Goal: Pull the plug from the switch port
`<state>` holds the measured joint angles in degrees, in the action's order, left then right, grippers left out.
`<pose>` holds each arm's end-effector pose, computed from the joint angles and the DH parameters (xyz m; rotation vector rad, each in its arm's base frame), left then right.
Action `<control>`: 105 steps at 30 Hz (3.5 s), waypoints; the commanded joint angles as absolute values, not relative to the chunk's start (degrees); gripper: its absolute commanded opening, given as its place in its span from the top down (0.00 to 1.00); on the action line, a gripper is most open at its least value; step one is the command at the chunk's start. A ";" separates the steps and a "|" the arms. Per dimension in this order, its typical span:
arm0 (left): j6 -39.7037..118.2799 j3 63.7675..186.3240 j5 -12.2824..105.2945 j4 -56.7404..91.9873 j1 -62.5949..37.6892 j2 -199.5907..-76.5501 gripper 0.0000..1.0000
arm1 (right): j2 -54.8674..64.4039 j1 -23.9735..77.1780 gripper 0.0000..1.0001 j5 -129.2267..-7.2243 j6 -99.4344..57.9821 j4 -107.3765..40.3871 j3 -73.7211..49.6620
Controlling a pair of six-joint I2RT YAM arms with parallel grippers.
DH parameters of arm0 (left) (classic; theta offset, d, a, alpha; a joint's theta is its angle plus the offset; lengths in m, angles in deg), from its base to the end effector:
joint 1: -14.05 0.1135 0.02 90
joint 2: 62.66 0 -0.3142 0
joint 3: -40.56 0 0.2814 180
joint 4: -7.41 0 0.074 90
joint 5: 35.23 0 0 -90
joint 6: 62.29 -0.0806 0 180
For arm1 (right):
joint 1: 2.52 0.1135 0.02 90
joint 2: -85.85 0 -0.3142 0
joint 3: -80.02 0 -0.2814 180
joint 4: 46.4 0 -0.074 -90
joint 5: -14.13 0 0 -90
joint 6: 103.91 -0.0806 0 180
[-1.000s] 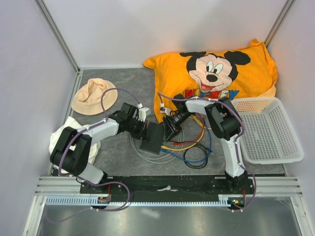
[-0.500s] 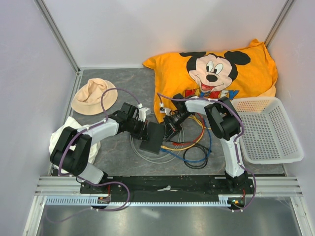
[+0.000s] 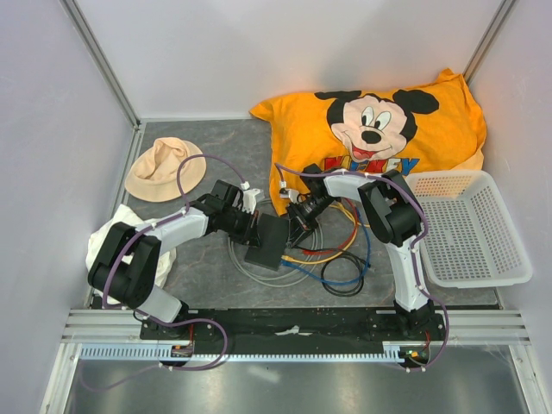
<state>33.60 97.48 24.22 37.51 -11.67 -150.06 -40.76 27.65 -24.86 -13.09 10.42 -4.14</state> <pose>0.2693 -0.1752 0.1597 0.6450 2.5840 -0.8880 0.3614 0.2825 0.0971 0.7424 -2.5773 -1.2521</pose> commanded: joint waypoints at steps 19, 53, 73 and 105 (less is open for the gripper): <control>32.10 98.14 24.36 38.10 -11.44 -151.61 0.99 | -42.65 27.97 1.00 -39.66 -13.56 4.05 -6.28; 32.10 98.49 24.09 38.36 -11.44 -152.40 0.99 | -46.69 24.72 1.00 -29.20 -17.87 -1.57 0.84; 32.10 99.28 24.36 38.80 -11.44 -153.72 0.99 | -51.36 23.14 1.00 -24.89 2.88 23.05 13.42; 34.21 100.34 23.48 34.84 -11.44 -152.67 0.98 | -21.03 8.29 0.53 -60.42 -2.93 9.59 -0.57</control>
